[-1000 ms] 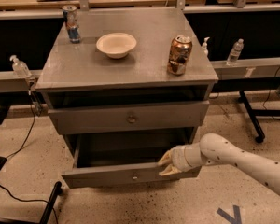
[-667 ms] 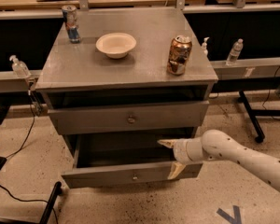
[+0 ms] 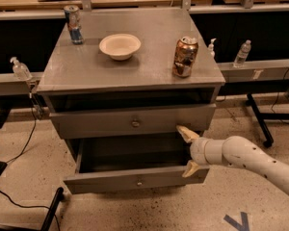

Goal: Open middle drawer

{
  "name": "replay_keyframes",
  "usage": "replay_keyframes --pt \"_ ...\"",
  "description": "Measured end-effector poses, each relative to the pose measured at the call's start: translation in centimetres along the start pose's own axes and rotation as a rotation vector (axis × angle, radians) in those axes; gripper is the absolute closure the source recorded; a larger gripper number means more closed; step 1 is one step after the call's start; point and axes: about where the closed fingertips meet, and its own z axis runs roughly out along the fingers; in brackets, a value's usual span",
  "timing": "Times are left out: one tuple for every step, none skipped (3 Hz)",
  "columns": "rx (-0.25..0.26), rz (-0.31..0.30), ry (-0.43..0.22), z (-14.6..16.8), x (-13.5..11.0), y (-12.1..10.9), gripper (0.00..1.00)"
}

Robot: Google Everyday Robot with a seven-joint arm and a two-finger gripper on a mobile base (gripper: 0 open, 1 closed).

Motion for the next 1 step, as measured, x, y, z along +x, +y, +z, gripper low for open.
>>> replay_keyframes --pt "0.000 0.000 0.000 0.01 0.00 0.00 0.00"
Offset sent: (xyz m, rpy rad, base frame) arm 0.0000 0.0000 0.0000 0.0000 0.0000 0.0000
